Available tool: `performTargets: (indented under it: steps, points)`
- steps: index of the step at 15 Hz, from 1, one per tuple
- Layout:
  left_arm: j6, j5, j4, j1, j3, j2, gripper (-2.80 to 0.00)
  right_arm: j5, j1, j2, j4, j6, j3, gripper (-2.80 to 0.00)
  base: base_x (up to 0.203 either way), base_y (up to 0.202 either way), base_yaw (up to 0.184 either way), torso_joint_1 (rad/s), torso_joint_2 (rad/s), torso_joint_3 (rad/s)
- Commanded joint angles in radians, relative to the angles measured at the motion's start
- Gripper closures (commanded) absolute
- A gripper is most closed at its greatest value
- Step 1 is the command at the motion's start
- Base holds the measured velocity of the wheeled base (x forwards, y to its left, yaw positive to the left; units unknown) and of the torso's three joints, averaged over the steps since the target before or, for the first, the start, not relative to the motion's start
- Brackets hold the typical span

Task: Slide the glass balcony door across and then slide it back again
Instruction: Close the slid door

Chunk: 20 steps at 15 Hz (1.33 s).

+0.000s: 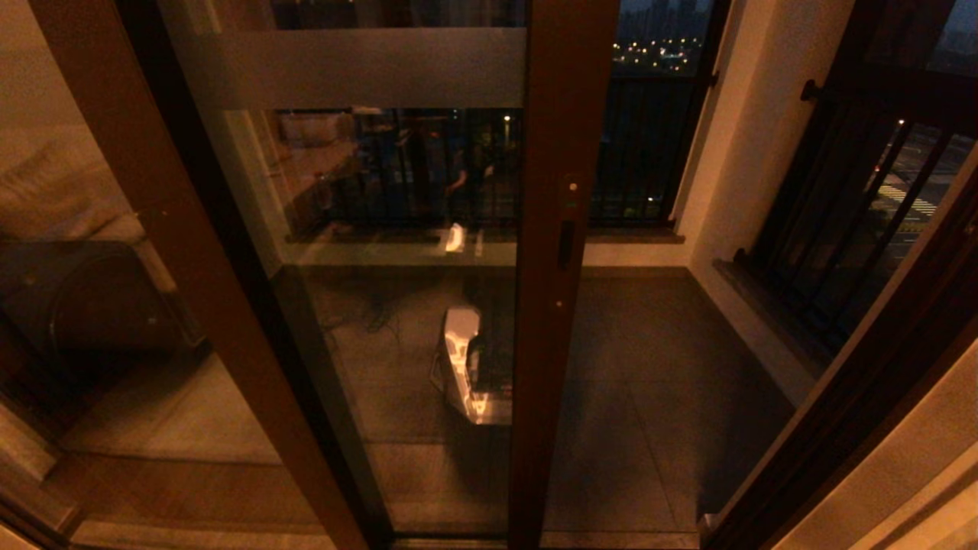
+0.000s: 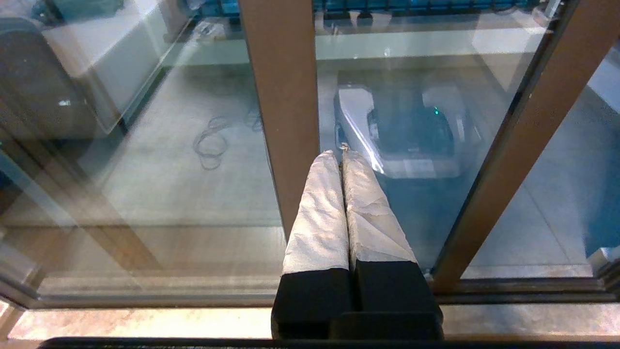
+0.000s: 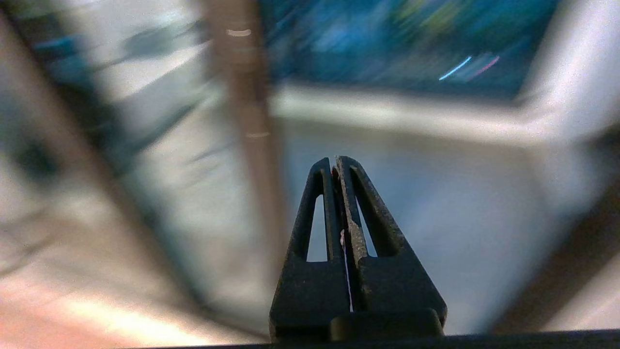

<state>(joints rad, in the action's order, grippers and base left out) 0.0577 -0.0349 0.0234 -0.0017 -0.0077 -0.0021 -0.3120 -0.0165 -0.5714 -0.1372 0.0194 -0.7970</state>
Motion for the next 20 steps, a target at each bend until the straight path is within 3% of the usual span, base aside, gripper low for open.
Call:
performTargets:
  steps: [1,3,6,8,10,13,15,18,19,20]
  points:
    - [0.001,0.000,0.001,0.000,0.000,0.002,0.00,-0.075,-0.022,-0.285,-0.164,0.043,-0.203,0.00,0.000,0.000,0.000,0.000,0.00,0.000]
    - [0.001,0.000,0.001,0.000,0.000,0.002,0.00,-0.076,-0.087,-0.420,-0.332,0.082,-0.316,0.00,0.000,0.000,0.000,0.000,0.00,0.000]
    - [0.001,0.000,0.001,0.000,0.000,0.002,0.00,0.237,-0.233,-0.577,-0.395,0.098,-0.401,0.00,0.000,0.000,0.000,0.000,0.00,0.000]
    - [0.001,0.000,0.000,0.000,0.000,0.002,0.00,0.374,-0.327,-0.693,-0.402,0.089,-0.450,0.00,0.000,0.000,0.000,0.000,0.00,0.000]
    - [0.001,0.000,0.000,0.000,0.000,0.002,0.00,0.428,-0.431,-0.789,-0.404,0.076,-0.511,0.00,0.000,0.000,0.000,0.000,0.00,0.000]
    - [0.001,0.000,0.001,0.000,0.000,0.002,0.00,0.445,-0.548,-0.898,-0.392,0.115,-0.579,0.00,0.000,0.000,0.000,0.000,0.00,0.000]
    - [0.001,0.000,0.000,0.000,0.000,0.002,0.00,0.490,-0.568,-0.978,-0.311,0.133,-0.604,0.00,0.000,0.000,0.000,0.000,0.00,0.000]
    - [0.001,0.000,0.001,0.000,0.000,0.002,0.00,0.638,-0.584,-1.022,-0.249,0.142,-0.624,0.00,0.000,0.000,0.000,0.000,0.00,0.000]
    - [0.001,0.000,0.000,0.000,0.000,0.002,0.00,0.663,-0.583,-1.037,-0.230,0.148,-0.627,-2.80,0.000,0.000,0.000,0.000,0.00,0.000]
    - [0.001,0.000,0.000,0.000,0.000,0.002,0.00,0.689,-0.581,-1.046,-0.181,0.156,-0.626,-2.80,0.000,0.000,0.000,0.000,0.00,0.000]
